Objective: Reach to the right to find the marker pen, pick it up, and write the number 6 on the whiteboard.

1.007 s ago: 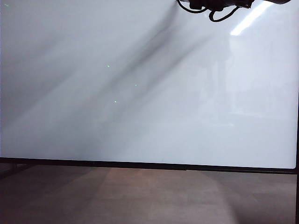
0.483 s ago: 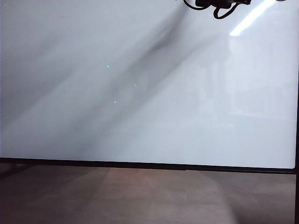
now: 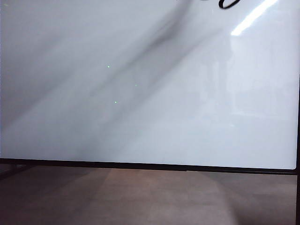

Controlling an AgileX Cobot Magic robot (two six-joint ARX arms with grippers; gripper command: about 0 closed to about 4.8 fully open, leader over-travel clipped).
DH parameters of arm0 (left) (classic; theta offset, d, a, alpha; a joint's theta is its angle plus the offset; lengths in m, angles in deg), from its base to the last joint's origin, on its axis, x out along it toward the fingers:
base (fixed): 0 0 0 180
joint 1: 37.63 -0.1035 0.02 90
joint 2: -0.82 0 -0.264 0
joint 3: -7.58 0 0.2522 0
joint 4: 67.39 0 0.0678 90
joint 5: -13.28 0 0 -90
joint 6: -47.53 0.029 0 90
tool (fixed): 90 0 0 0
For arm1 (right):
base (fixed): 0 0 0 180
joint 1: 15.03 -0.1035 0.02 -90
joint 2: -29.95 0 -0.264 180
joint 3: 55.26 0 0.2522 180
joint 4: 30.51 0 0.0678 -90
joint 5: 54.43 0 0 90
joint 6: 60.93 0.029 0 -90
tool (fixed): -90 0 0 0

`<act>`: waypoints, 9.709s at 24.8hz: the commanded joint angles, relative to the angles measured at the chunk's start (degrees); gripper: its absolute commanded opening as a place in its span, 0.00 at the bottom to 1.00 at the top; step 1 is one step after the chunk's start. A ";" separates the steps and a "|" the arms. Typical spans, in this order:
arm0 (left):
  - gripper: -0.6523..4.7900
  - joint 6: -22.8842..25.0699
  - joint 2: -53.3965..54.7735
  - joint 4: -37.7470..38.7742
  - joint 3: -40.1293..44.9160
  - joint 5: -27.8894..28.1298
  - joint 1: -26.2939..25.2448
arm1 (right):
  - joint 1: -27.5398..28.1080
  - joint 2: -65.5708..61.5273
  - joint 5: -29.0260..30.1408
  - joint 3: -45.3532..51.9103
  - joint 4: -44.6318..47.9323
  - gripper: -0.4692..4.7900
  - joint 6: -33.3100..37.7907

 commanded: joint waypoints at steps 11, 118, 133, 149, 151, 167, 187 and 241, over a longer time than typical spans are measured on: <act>0.11 0.17 -0.15 -0.72 -0.24 -0.22 0.02 | 0.09 -3.98 5.60 -1.66 -2.93 0.09 -7.52; 0.11 0.22 -0.11 -0.76 -0.24 0.00 0.02 | 1.03 1.20 -8.81 -1.99 -26.75 0.09 -4.35; 0.11 0.22 -0.11 -0.76 -0.24 0.00 0.02 | 0.68 2.38 -6.10 -2.01 -39.36 0.09 -0.98; 0.11 0.22 -0.11 -0.76 -0.24 -0.04 0.02 | 0.72 -1.14 6.67 -2.03 -29.79 0.09 -0.09; 0.11 0.22 -0.11 -0.76 -0.24 -0.02 0.02 | 0.72 -1.68 6.67 -2.03 -28.39 0.09 -0.09; 0.11 0.22 -0.09 -0.79 -0.24 0.00 0.02 | 0.66 1.01 -4.81 -2.01 -34.14 0.09 0.15; 0.11 0.02 -0.13 -0.96 -0.24 -0.02 0.02 | 0.66 6.62 -7.23 -2.01 -38.18 0.09 2.01; 0.11 7.52 -36.09 -15.32 50.51 7.48 0.04 | 0.72 71.52 -11.45 38.47 -64.67 0.19 -1.36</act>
